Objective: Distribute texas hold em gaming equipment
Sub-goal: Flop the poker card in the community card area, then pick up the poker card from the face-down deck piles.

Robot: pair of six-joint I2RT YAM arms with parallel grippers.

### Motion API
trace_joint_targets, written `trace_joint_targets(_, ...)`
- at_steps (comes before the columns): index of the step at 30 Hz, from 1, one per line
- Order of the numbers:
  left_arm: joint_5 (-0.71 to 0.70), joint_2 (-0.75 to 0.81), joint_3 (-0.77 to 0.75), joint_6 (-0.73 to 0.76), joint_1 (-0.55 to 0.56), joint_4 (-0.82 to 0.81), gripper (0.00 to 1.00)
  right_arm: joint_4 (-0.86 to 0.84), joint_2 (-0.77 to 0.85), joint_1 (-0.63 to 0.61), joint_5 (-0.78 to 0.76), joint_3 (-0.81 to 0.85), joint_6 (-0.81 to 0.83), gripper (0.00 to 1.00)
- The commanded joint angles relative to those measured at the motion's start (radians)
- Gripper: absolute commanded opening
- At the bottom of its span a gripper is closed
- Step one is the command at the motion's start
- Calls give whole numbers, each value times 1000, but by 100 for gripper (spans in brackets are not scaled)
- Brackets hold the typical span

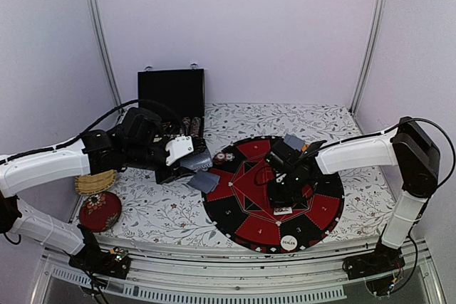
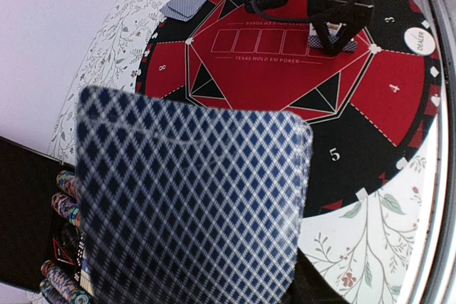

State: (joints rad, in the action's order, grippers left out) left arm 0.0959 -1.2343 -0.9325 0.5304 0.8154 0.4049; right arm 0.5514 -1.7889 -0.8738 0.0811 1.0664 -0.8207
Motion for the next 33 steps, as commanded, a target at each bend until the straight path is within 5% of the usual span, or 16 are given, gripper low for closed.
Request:
trace_joint_targets(1, -1, 22, 9, 6, 12, -21, 47, -60, -4, 6, 23, -8, -17, 15)
trace_joint_targets(8, -2, 26, 11, 8, 13, -21, 47, -73, 47, 7, 29, -15, -35, 30)
trace_joint_targets(17, -1, 24, 11, 8, 12, -20, 47, -5, 135, 7, 45, 65, 42, 67)
trace_joint_targets(22, 4, 22, 9, 10, 12, -21, 47, -162, 242, 36, 164, 75, 189, 99)
trace_joint_targets(26, 5, 24, 9, 11, 11, -20, 47, -592, 261, 63, 502, 2, 267, 99)
trace_joint_targets(33, 7, 21, 8, 10, 14, -19, 47, -781, 38, 27, 648, 178, 305, 99)
